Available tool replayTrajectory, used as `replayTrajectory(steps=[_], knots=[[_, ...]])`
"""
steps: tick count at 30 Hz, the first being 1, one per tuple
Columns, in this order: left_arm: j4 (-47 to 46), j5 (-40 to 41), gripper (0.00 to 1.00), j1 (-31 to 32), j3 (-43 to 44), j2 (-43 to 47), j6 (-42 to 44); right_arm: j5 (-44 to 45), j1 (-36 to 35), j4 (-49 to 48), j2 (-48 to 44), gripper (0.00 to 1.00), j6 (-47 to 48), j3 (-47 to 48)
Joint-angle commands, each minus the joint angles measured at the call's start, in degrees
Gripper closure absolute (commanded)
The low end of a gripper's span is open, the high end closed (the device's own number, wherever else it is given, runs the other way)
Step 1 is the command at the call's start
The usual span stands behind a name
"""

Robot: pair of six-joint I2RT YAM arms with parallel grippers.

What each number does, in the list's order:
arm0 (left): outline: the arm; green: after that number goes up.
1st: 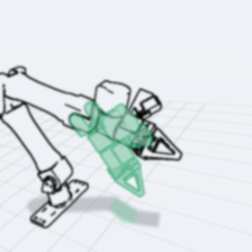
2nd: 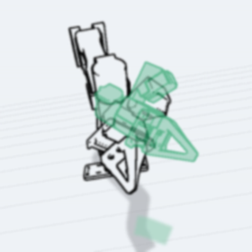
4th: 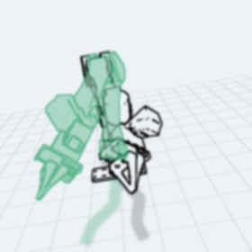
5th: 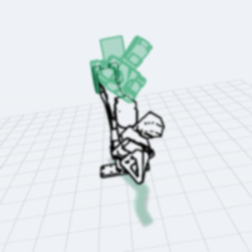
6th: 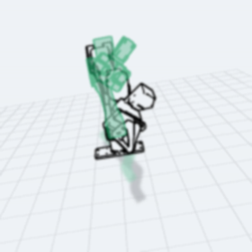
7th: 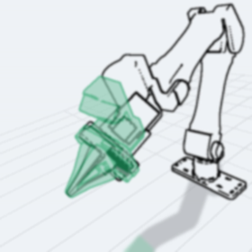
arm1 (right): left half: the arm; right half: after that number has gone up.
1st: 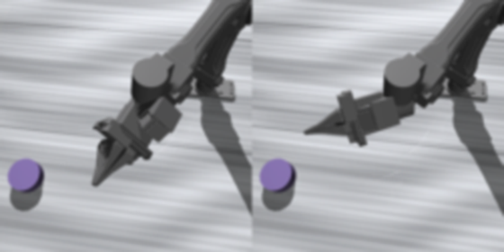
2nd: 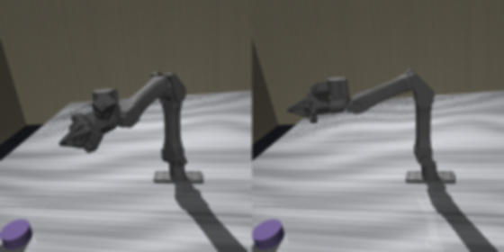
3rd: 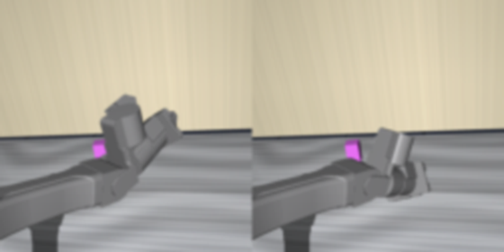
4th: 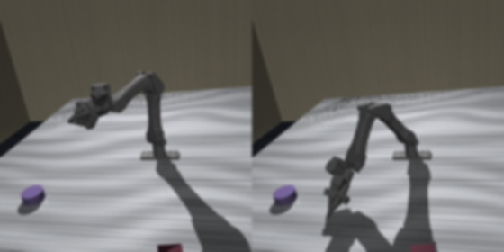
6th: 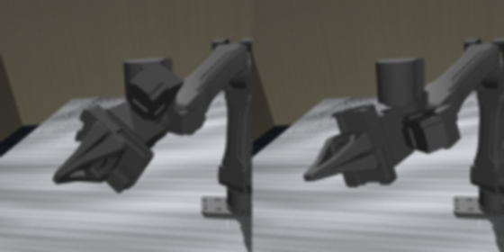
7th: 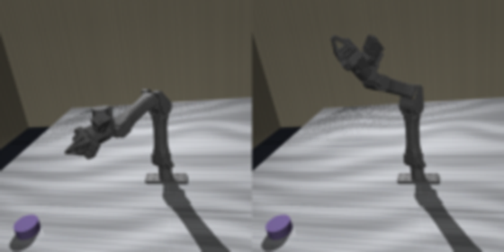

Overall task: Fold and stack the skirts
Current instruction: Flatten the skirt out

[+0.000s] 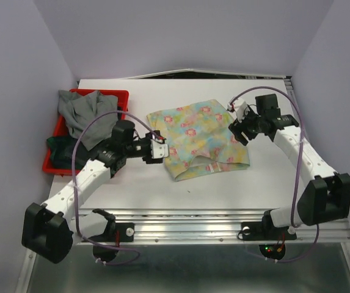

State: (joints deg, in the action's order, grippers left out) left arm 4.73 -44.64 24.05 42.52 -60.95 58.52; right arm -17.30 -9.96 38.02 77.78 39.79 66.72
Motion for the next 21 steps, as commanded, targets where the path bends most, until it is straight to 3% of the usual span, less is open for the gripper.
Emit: replayTrajectory(steps=[1,6,16,21], knots=[[3.9,13.7,0.32,8.4,9.1,-8.5,-10.6,4.4,-0.1,2.0,7.4,0.28,-6.5,4.5],[9.4,24.1,0.32,14.9,17.3,-17.0,-22.4,7.5,-0.1,5.2,9.7,0.32,-3.9,2.7],[7.9,37.1,0.32,25.3,15.5,-25.4,-33.8,14.8,-0.1,-1.5,0.7,0.3,-3.2,-13.1],[8.4,37.0,0.44,26.2,15.3,-29.4,-35.1,14.0,-0.1,-1.8,2.2,0.31,-5.5,-14.2]])
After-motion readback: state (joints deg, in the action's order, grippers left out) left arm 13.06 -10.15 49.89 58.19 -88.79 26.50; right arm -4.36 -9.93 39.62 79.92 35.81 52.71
